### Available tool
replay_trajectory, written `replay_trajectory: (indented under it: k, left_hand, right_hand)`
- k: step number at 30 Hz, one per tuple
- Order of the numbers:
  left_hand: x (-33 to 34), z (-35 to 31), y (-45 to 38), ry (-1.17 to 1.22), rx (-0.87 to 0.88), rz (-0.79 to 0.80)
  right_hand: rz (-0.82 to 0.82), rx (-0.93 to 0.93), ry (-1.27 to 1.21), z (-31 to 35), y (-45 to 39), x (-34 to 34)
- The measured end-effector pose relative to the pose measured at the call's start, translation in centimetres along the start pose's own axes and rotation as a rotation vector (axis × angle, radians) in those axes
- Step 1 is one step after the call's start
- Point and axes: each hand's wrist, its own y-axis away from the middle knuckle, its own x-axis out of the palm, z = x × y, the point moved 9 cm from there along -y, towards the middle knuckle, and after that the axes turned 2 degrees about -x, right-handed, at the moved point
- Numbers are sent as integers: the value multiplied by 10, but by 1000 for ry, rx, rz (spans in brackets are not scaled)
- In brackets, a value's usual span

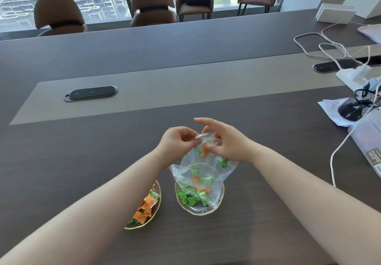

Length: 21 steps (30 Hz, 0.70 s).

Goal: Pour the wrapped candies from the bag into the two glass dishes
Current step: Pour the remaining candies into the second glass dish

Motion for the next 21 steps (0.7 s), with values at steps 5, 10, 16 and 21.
replay_trajectory:
  k: [5,10,16,21]
  left_hand:
    - [-6,4,5,70,-41,79]
    - [-14,5,10,60,-34,118]
    - [-16,5,19,15,-29,196]
    - [-15,1,26,23,-28,245]
  right_hand:
    - [135,144,131,-19,7,-3]
    - [235,298,161,-45,23,-1]
    - [226,345,179,-51,33,-2]
    - [134,339,60,-49,34,-7]
